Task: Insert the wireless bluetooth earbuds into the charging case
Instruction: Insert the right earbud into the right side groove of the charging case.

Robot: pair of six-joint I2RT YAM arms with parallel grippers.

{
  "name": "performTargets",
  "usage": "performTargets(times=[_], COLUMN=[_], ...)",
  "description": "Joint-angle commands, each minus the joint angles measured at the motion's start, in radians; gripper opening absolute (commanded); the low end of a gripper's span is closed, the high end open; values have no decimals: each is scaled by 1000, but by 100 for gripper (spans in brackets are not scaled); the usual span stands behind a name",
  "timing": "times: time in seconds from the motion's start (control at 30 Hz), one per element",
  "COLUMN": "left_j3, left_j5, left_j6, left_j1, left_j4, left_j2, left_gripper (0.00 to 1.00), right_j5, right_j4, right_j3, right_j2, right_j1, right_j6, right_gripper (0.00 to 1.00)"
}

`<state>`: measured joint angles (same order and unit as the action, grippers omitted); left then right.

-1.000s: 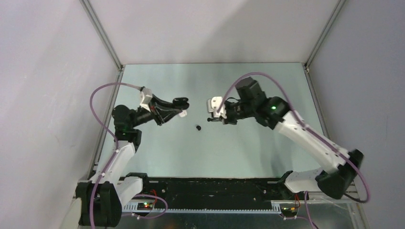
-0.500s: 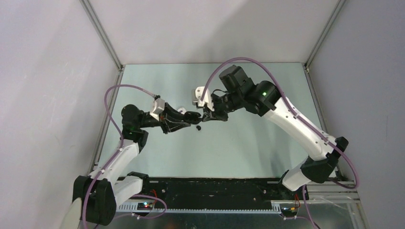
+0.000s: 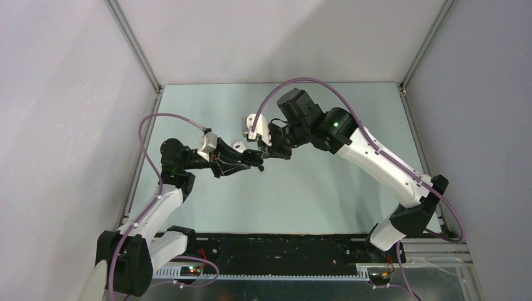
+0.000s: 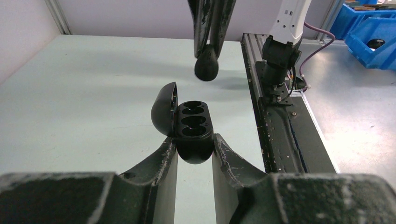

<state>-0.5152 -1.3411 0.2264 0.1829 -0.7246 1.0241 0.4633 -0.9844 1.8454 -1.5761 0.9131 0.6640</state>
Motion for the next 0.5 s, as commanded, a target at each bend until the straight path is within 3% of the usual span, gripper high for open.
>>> performTargets(times=[0.0, 0.47], left_j3=[-1, 1], left_j5=[-17, 0], left_j6=[-14, 19], left_j1=[-2, -12], left_j4=[-35, -34], left_j2=[-7, -10], left_gripper=[0, 0], right_j5=[-44, -54], right_j4=[46, 38], right_j3=[34, -2], right_j2=[-19, -17], right_j1=[12, 28], right_j6=[-35, -23], right_gripper=[0, 0])
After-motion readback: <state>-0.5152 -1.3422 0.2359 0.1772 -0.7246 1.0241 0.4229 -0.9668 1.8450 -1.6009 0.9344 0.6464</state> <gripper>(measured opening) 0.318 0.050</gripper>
